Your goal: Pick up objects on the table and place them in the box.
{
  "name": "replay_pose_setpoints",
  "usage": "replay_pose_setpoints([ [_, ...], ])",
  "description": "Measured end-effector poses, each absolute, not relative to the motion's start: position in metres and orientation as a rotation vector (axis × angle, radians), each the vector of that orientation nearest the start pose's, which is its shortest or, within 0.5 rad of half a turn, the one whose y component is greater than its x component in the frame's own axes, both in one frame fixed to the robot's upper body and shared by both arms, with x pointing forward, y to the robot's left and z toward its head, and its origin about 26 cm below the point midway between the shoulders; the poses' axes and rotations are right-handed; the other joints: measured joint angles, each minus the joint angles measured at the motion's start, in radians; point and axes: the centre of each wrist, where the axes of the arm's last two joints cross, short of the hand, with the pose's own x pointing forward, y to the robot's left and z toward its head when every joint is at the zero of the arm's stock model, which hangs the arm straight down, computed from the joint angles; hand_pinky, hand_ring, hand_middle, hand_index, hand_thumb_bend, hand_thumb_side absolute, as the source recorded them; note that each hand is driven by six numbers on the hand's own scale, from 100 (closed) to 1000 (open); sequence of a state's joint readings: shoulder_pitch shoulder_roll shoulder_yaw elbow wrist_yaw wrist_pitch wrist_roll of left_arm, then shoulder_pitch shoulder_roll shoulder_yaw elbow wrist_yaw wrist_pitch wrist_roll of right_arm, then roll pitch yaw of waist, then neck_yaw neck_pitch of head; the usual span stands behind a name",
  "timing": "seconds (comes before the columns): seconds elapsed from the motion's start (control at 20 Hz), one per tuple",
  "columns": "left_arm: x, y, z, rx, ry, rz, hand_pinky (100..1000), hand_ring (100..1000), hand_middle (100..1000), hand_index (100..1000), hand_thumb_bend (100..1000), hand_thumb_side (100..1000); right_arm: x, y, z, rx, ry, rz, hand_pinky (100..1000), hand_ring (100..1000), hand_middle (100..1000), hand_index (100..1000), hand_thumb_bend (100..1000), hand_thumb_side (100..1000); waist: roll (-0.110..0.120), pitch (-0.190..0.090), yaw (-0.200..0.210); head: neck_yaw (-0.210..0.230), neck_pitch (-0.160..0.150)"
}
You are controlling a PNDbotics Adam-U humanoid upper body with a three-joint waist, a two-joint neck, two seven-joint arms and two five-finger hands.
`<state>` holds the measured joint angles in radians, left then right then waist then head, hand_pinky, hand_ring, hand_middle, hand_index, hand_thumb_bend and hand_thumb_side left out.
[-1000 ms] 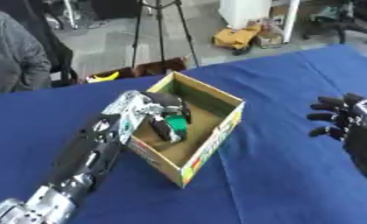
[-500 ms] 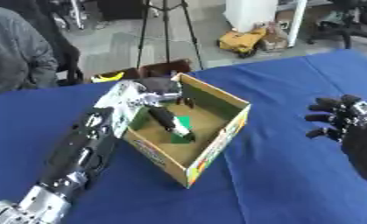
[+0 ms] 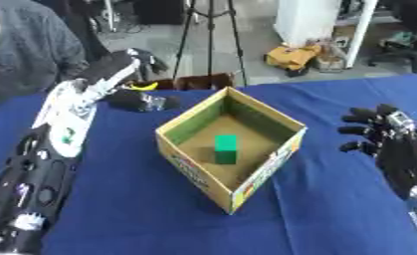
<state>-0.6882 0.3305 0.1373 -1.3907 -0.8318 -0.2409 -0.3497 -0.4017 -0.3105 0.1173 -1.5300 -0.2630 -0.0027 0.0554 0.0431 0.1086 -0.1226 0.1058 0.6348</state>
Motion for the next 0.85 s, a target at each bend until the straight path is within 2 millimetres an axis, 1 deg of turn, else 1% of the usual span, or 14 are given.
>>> replay_pose_setpoints([
  [0.15,0.399,0.317,0.198,0.892,-1.853,-0.972,518,578,643,812,789,917,0.366,-0.253,0.11,0.151,-1.869,0.282,568,751,743,843,100,1000,0.001,0.003,0.014,-0.006,0.007],
  [0.3,0.382,0.328,0.184,0.889,-1.858,-0.818,514,578,646,819,778,923,0.366,-0.255,0.111,0.145,-1.875,0.272,568,751,743,843,100,1000,-0.002,0.003,0.02,-0.006,0.015],
  [0.45,0.368,0.332,0.166,0.867,-1.839,-0.717,511,578,651,824,766,925,0.365,-0.255,0.111,0.143,-1.874,0.268,567,751,744,843,100,1000,-0.009,0.002,0.019,-0.005,0.02],
  [0.6,0.352,0.331,0.149,0.843,-1.816,-0.638,508,578,654,827,757,926,0.364,-0.256,0.108,0.14,-1.868,0.263,567,750,743,844,100,1000,-0.012,0.001,0.016,-0.003,0.024],
  [0.75,0.335,0.329,0.137,0.826,-1.798,-0.569,504,577,654,831,741,927,0.364,-0.256,0.108,0.139,-1.866,0.26,567,750,743,847,100,1000,-0.013,-0.002,0.011,-0.002,0.024],
  [0.85,0.325,0.326,0.132,0.817,-1.794,-0.524,502,576,655,832,731,928,0.363,-0.256,0.107,0.139,-1.865,0.259,567,750,743,850,100,1000,-0.012,-0.004,0.011,0.001,0.024],
])
